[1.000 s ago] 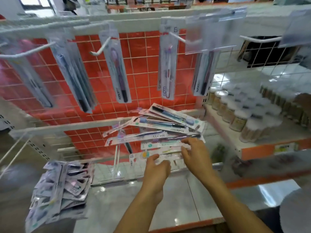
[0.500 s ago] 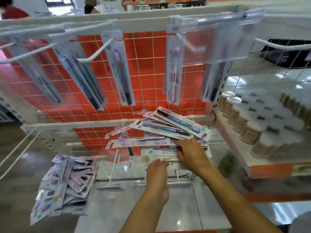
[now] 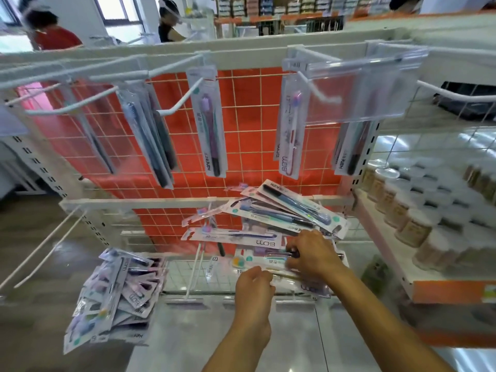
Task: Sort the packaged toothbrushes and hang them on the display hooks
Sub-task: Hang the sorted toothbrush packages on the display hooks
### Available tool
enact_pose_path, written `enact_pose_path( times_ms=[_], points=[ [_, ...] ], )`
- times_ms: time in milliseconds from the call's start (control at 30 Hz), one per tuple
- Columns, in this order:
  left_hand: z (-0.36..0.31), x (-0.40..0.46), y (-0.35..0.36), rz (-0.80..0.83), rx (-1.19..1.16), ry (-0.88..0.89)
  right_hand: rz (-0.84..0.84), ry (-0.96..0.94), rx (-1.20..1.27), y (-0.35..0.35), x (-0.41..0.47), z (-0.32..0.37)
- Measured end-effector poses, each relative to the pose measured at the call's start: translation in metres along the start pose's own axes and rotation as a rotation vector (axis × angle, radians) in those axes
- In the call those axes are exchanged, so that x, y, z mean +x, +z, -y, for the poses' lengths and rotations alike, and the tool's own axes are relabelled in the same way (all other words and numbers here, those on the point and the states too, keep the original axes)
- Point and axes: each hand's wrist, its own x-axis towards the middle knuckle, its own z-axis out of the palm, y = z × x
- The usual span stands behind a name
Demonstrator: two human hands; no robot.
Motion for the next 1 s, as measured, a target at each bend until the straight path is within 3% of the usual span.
enact_pose_path(
  times_ms=[267,600,1000],
  points=[
    [-0.005,0.003,-0.004,-0.047,0.179,0.048,0.037,0.033,-0.048,0.0,0.0,0.001],
    [-0.014,-0.004,-0.003,-0.043,0.144,0.078,0.108,-0.02,0.097,0.003,-0.008,-0.014],
    [-0.014,-0.01,0.001,-0.051,0.13,0.022,0.195,-0.011,0.052,-0.039,-0.038,-0.025]
  ],
)
